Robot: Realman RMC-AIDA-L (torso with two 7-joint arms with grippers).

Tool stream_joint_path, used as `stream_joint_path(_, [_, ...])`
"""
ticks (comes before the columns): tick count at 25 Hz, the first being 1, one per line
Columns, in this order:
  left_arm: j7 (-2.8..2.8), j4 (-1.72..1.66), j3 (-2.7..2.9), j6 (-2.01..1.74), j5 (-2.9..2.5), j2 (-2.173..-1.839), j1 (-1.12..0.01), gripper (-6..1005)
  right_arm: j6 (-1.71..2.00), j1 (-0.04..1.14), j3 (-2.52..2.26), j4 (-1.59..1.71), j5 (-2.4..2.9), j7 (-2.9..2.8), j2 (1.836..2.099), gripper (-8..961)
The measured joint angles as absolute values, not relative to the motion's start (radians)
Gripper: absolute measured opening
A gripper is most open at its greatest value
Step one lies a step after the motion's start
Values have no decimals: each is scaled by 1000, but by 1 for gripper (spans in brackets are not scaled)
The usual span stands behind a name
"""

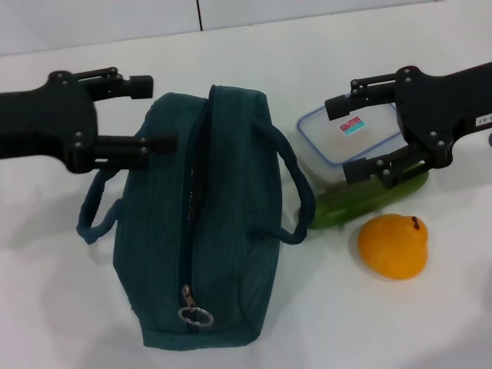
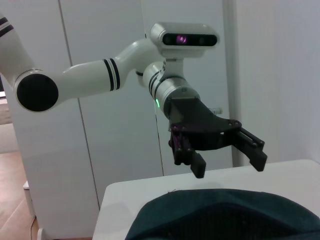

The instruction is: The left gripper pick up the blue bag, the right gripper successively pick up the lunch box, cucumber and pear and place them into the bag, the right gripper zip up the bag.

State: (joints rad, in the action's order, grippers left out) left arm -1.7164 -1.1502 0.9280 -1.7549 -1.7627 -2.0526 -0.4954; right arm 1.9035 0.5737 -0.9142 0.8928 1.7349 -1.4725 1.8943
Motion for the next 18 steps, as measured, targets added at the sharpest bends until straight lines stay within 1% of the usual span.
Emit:
stream_joint_path(5, [-1909, -1291, 931, -1758, -1864, -2071, -497, 875, 1903, 573, -914, 893, 1735, -1473, 1894, 871])
stream_joint_path(10, [-2101, -1371, 961, -1767, -1944, -2072, -491, 876, 1903, 572, -914, 893, 1735, -1471, 1895, 871])
stream_joint_path(13, [-2120, -1386, 966, -1764, -1950, -2080, -473, 876, 1904, 572, -917, 893, 1735, -1471, 1896, 871])
stream_joint_path(18, [-2139, -1382, 963, -1755, -1974, -2082, -462, 876, 1904, 573, -919, 893, 1735, -1471, 1900, 871])
